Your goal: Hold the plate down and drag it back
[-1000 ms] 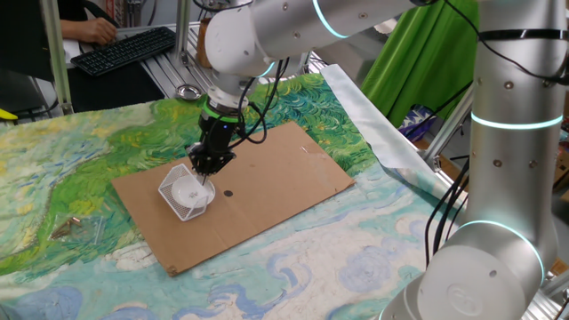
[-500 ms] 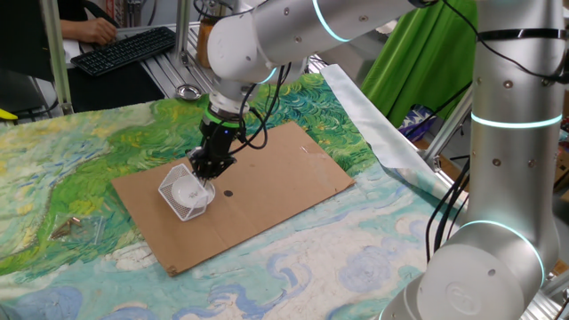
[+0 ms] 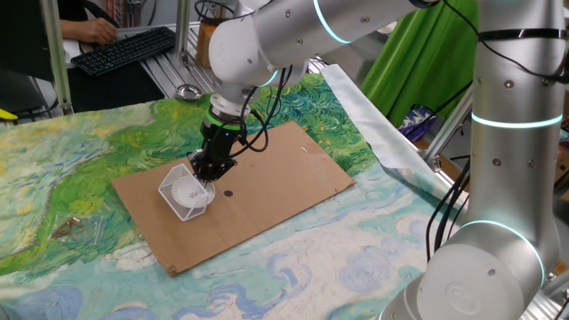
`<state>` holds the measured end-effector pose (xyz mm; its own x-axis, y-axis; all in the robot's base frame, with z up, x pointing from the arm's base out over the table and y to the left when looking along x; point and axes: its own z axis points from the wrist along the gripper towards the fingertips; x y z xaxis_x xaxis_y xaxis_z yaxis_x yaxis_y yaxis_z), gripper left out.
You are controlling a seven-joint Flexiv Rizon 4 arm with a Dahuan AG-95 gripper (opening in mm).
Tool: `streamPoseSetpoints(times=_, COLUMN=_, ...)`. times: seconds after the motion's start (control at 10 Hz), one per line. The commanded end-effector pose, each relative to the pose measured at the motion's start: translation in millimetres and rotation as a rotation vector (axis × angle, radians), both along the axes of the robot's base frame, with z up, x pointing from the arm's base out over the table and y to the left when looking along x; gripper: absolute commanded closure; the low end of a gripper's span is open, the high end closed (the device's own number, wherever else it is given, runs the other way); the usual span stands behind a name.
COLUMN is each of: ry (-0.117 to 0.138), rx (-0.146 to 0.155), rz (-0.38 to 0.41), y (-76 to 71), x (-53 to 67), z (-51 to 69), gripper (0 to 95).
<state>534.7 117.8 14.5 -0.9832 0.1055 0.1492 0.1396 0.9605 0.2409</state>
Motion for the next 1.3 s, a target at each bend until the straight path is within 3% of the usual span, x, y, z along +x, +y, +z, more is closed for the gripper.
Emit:
streamPoseSetpoints(times=0.1, ry=0.0, rx=-0.004, rz=0.003, y=0.0, x=0.1, z=-0.5, gripper=95.0)
streamPoseSetpoints(times=0.6, ry=-0.003, rx=-0.022, rz=0.011, y=-2.7, x=0.5, z=0.9, gripper=95.0)
streamPoseSetpoints(times=1.3, ry=-0.016, rx=-0.076, rz=0.031, y=-7.9, x=2.5, z=3.5, gripper=95.0)
